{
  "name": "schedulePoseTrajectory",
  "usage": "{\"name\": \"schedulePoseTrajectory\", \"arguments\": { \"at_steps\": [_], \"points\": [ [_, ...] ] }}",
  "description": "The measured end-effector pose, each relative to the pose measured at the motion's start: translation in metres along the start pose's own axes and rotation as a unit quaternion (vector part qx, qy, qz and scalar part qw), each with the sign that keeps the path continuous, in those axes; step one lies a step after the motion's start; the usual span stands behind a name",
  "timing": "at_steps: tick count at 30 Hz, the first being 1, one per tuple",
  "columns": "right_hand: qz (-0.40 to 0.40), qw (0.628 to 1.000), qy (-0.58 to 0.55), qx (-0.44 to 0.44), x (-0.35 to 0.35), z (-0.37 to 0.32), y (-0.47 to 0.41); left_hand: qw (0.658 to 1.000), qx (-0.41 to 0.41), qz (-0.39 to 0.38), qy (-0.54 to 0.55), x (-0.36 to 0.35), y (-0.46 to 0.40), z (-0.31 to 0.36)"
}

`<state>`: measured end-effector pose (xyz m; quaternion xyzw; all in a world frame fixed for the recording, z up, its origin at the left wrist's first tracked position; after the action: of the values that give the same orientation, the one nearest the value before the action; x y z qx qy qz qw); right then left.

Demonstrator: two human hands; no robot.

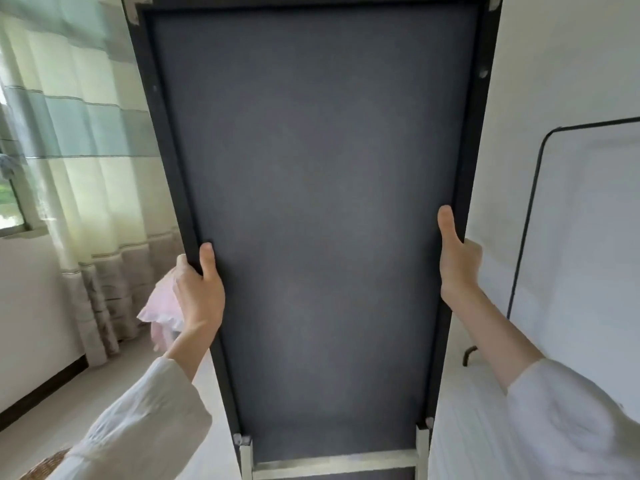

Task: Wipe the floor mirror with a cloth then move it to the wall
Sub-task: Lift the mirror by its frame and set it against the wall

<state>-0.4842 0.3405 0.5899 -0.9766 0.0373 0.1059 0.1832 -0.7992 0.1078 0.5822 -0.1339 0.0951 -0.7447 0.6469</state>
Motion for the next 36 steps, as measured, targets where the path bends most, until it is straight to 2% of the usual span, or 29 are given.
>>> {"name": "schedulePoseTrajectory", "arguments": {
  "at_steps": [3, 6, 15, 19, 26, 36],
  "points": [
    [0.039, 0.999, 0.002, 0.008, 0.001, 0.017, -0.043, 0.999, 0.005, -0.034, -0.023, -0.063, -0.015, 0.004],
    [0.064, 0.998, 0.014, 0.000, 0.001, 0.044, -0.095, 0.997, -0.030, -0.070, 0.015, -0.139, -0.041, 0.000],
    [0.106, 0.993, 0.046, 0.001, -0.010, 0.128, -0.280, 0.992, -0.040, -0.105, 0.048, -0.377, -0.089, -0.014],
    [0.117, 0.991, 0.067, 0.001, -0.016, 0.146, -0.331, 0.990, -0.028, -0.123, 0.058, -0.442, -0.106, -0.023],
    [0.162, 0.981, 0.096, 0.038, -0.037, 0.203, -0.469, 0.987, -0.019, -0.136, 0.082, -0.617, -0.157, -0.044],
    [0.218, 0.969, 0.106, 0.052, -0.064, 0.273, -0.645, 0.976, -0.030, -0.193, 0.098, -0.850, -0.218, -0.035]
  ]
}}
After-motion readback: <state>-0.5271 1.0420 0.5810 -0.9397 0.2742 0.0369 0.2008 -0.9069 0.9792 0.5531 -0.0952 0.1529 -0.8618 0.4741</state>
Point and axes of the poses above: each hand's wrist, its own y-axis away from the middle knuckle, its own x-axis out of the back of the hand, z = x × y, the point moved 7 cm from there along -y, towards the middle knuckle, and after that the axes turned 10 degrees about x, right-handed, at the moved point
